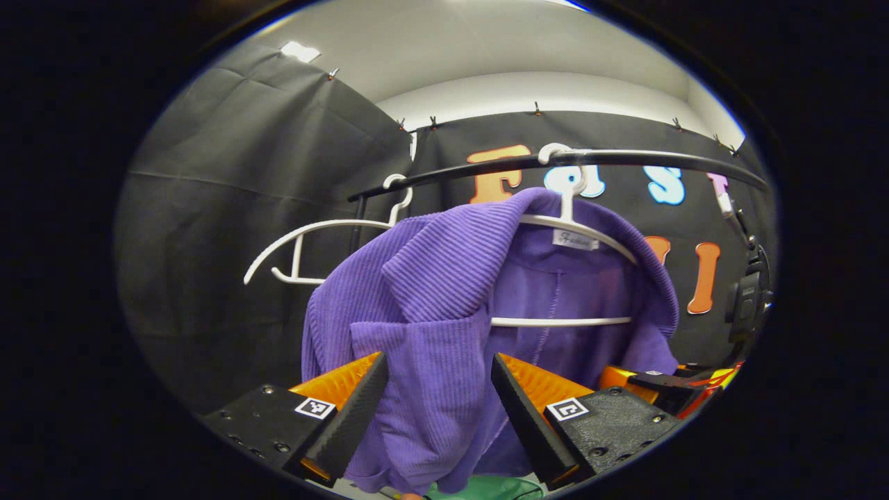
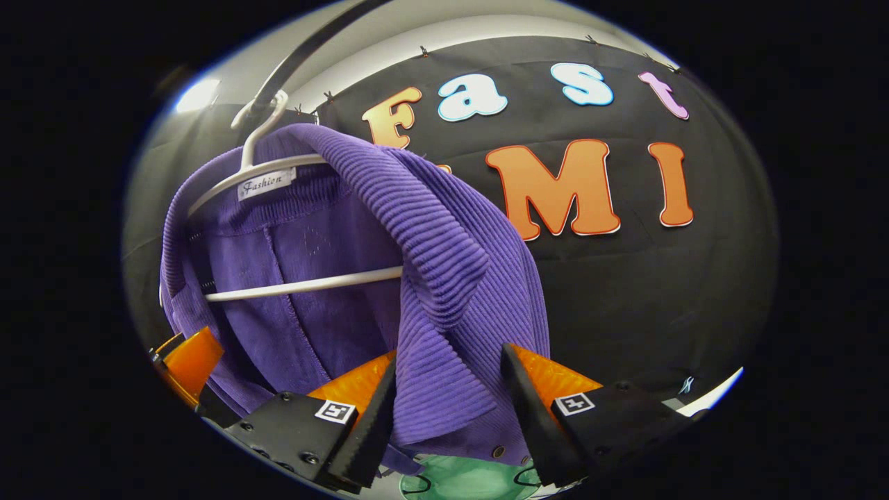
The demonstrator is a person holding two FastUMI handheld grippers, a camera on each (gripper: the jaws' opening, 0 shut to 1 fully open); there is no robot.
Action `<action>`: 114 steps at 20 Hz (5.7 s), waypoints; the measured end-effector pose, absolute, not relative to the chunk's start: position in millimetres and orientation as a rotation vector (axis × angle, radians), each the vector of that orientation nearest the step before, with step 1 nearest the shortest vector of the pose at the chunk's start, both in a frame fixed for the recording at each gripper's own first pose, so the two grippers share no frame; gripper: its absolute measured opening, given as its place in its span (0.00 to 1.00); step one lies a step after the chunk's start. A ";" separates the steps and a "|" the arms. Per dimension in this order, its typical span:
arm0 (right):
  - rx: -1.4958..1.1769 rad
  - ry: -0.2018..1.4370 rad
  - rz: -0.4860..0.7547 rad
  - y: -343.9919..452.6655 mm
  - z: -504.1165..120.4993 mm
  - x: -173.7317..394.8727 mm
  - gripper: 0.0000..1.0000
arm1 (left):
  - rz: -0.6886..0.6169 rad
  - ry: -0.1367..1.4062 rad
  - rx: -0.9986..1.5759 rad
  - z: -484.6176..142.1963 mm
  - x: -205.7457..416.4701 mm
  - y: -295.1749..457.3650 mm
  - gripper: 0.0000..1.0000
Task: Grasp the clothes on the hanger with both hands and then place them into the laundry hamper below.
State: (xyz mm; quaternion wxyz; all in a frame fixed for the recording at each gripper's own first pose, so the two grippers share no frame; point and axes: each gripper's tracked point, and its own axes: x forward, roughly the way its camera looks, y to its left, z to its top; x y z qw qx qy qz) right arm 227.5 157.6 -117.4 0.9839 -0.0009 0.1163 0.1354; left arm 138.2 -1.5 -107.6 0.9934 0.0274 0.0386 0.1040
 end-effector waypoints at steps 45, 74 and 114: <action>-0.338 -0.165 0.023 40.1 18.3 244.6 0.14 | 0.286 -0.060 0.243 17.4 150.3 153.4 0.00; -0.151 0.118 -0.006 -0.7 -110.4 282.0 0.15 | 0.237 0.142 0.218 -97.9 119.3 129.2 0.00; -0.069 1.076 -0.019 -31.3 -597.9 115.0 0.61 | -0.020 1.340 0.052 -627.7 21.7 -70.7 0.31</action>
